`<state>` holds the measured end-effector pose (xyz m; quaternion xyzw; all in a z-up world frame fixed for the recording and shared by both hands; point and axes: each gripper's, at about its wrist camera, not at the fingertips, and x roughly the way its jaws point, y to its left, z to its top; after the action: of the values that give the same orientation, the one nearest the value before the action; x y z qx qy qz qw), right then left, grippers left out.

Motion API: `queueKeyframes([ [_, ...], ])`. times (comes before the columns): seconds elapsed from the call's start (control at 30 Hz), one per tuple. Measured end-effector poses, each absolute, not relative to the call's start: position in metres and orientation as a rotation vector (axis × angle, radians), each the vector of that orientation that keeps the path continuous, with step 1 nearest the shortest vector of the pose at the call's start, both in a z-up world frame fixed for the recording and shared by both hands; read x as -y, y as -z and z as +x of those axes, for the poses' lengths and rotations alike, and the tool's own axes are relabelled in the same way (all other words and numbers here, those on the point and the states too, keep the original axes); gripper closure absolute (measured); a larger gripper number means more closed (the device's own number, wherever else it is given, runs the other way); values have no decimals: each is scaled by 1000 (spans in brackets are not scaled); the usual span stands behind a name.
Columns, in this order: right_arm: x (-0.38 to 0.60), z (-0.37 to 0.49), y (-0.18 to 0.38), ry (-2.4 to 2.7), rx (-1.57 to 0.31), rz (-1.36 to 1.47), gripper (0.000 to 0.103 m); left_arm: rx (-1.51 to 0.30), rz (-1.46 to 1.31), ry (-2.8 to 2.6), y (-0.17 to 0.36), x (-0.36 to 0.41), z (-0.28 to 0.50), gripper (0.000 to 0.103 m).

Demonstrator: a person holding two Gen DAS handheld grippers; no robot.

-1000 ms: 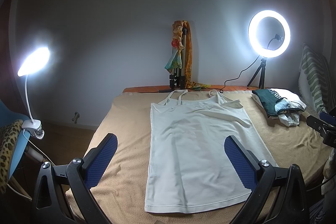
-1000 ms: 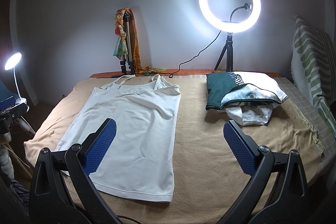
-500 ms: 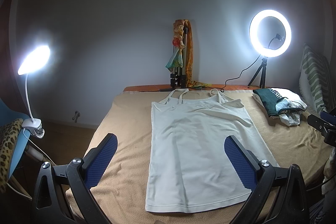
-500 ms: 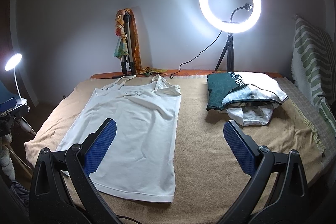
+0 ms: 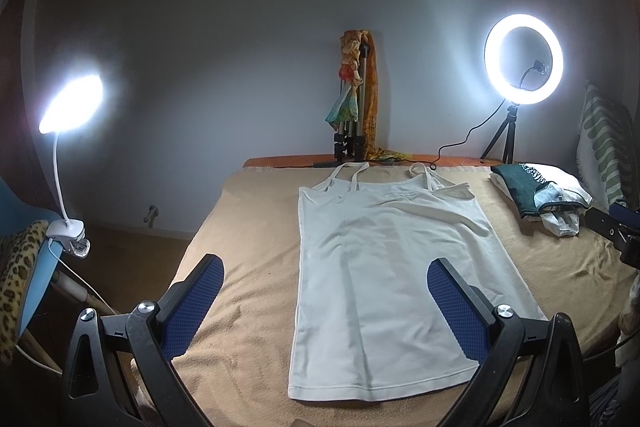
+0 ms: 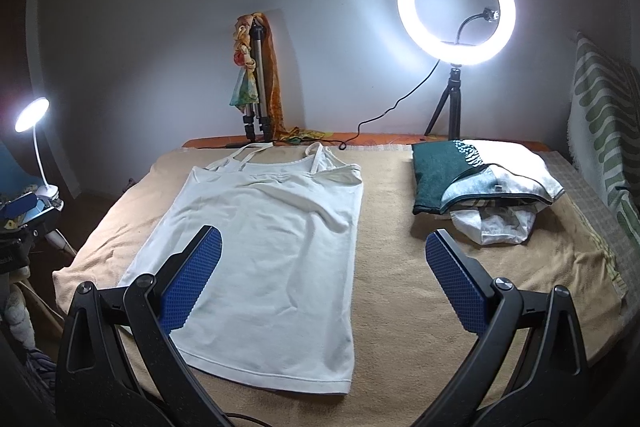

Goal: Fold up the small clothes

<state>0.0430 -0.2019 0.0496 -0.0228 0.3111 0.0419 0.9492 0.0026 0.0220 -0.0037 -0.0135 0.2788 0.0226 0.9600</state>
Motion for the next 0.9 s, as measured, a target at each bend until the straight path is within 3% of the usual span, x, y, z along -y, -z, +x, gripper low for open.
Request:
queueKeyframes([
  [0.27,169,67,-46,-196,-654,-72,0,-606,-125,18,31,-49,3,4],
  [0.6,123,124,-36,-428,-781,-48,0,-843,-324,34,104,-83,4,53],
  [0.73,89,153,-28,-509,-827,-37,6,-914,-418,55,130,-87,7,61],
  [0.9,44,190,-6,-571,-904,-54,14,-955,-390,55,144,-81,10,63],
])
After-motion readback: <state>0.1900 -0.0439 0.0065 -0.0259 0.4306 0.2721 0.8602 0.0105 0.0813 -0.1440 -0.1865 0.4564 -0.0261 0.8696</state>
